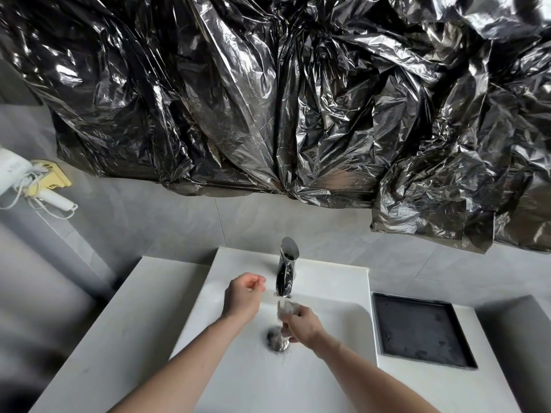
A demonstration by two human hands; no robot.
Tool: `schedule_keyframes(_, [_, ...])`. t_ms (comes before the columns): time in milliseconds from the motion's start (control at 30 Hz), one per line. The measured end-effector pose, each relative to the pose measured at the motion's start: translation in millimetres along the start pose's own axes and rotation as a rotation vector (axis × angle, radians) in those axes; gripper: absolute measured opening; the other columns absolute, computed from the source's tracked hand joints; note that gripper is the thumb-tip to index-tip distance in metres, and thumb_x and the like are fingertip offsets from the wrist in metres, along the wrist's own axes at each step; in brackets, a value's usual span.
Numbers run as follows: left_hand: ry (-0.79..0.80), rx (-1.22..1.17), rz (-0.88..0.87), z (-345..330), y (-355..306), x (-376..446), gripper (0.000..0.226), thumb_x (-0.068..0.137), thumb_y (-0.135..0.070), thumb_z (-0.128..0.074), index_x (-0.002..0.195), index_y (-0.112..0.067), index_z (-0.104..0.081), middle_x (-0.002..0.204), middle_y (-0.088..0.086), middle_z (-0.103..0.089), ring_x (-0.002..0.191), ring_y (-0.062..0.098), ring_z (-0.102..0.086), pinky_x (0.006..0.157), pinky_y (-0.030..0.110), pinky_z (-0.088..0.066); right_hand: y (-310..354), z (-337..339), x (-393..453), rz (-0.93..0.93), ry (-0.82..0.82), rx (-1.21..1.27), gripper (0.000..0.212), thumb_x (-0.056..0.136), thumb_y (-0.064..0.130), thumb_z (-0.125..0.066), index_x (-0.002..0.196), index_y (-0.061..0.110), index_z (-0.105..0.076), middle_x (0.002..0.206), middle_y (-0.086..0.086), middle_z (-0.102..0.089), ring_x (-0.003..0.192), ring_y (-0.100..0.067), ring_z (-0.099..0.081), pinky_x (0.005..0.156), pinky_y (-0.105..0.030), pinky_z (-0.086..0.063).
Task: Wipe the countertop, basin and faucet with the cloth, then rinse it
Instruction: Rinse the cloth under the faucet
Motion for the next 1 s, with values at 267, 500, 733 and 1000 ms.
schedule_keyframes(267, [0.232, 0.418, -0.608, -4, -77, -13, 0.068, 0.085, 0.0, -0.048, 0.144, -0.035, -0.047, 0.147, -0.022, -0.04, 0.134, 0.003, -0.044, 0.11, 0.025, -0.04, 13, -12, -2, 0.022, 0.023, 0.033, 0.024, 0.091, 0.035, -0.062, 0.075, 0.019, -0.054, 0.061, 0.001, -0.06, 0.052, -0.018, -0.055, 0.046, -0.024, -0.046])
schedule_keyframes(500, [0.4, 0.629, -0.54, -14, -87, -21, 0.075, 0.087, -0.001, -0.041, 0.156, -0.031, -0.033, 0.164, -0.017, -0.02, 0.15, 0.008, -0.021, 0.123, 0.024, -0.017, 15, -5, -3, -0.001, 0.028, 0.003, 0.017, 0.084, 0.024, -0.062, 0.072, 0.02, -0.052, 0.059, 0.003, -0.053, 0.05, -0.015, -0.045, 0.041, -0.018, -0.033])
schedule_keyframes(733, [0.472, 0.675, -0.502, -10, -89, -26, 0.085, 0.084, 0.001, -0.043, 0.159, -0.032, -0.022, 0.166, -0.018, -0.013, 0.152, 0.012, -0.02, 0.123, 0.027, -0.019, 3, 4, 1, -0.09, 0.02, -0.069, 0.021, 0.081, 0.007, -0.075, 0.086, 0.013, -0.055, 0.073, -0.004, -0.061, 0.055, -0.015, -0.061, 0.041, -0.02, -0.04])
schedule_keyframes(1000, [0.498, 0.653, -0.474, -5, -96, -36, 0.09, 0.08, 0.006, -0.038, 0.16, -0.034, -0.02, 0.166, -0.021, -0.009, 0.152, 0.011, -0.018, 0.121, 0.025, -0.021, 12, -13, 1, 0.053, 0.003, -0.158, 0.025, 0.073, 0.033, -0.07, 0.093, 0.017, -0.068, 0.082, 0.009, -0.07, 0.072, -0.008, -0.061, 0.074, -0.034, -0.056])
Point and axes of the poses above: each hand's wrist, its own x-axis towards the middle knuckle, its own z-axis out of the back of the hand, y = z × x, the point moved 4 cm from there along x, towards the middle knuckle
